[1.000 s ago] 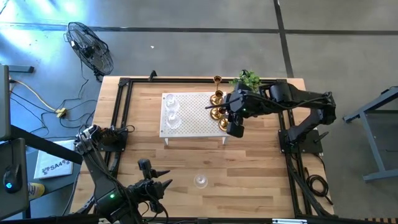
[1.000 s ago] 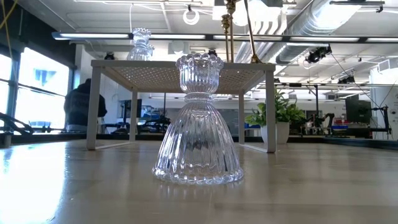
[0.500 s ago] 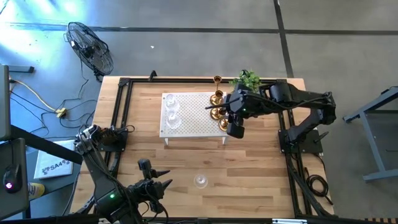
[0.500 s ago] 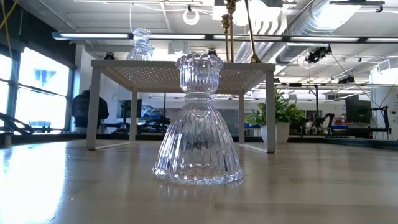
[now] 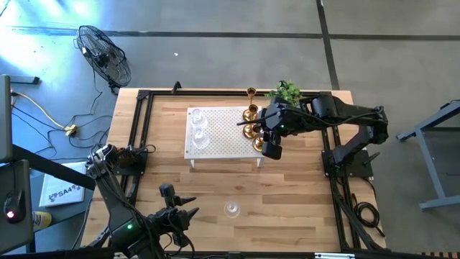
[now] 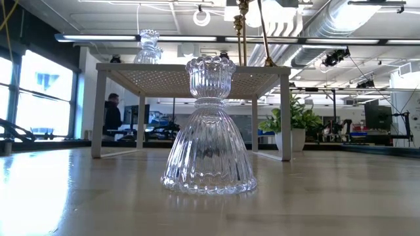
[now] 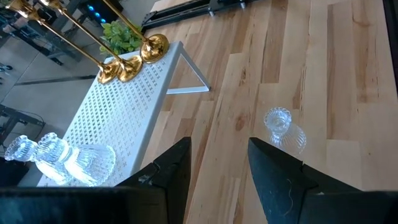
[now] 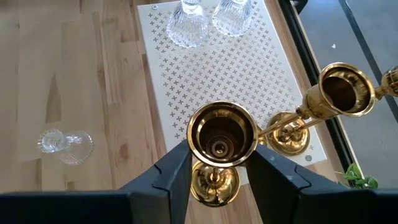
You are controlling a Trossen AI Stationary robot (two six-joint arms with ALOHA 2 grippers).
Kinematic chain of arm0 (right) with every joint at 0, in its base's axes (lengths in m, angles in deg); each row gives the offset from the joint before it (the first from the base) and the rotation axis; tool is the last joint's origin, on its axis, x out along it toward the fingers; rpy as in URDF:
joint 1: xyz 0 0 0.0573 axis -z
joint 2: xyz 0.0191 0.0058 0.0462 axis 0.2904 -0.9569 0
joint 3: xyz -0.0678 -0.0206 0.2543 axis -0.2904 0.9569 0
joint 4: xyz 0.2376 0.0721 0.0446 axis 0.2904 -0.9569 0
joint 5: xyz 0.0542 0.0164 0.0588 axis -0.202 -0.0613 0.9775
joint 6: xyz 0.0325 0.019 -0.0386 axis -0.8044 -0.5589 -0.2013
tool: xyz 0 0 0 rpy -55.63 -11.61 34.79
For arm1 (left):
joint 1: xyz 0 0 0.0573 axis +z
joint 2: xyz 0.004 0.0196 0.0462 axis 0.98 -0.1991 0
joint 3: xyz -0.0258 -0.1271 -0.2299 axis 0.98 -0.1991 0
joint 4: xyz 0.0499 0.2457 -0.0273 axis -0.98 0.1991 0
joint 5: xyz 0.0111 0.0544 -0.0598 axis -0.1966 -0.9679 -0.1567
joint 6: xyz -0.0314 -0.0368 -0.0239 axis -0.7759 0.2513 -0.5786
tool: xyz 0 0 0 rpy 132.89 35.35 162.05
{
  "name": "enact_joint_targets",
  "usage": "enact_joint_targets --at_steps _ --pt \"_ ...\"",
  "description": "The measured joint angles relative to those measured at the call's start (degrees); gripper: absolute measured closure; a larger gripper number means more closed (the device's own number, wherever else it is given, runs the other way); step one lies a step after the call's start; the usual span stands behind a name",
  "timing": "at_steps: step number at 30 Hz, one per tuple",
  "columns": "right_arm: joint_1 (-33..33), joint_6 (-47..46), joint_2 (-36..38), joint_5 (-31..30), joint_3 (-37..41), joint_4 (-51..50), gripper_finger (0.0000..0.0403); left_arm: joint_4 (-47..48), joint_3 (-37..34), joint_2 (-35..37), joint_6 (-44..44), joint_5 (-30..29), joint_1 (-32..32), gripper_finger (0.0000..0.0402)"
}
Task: Pick & Place candle stick holders
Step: Put the gold candle holder on the shelf aligned with the other gold candle holders
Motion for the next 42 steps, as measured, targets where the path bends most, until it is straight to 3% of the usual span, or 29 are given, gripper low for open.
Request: enact_joint_targets --at_steps 42 --pt "0.0 -0.4 0.0 1.0 0.0 0.1 0.0265 0.0 0.0 0.0 0.0 -0.1 0.0 0.0247"
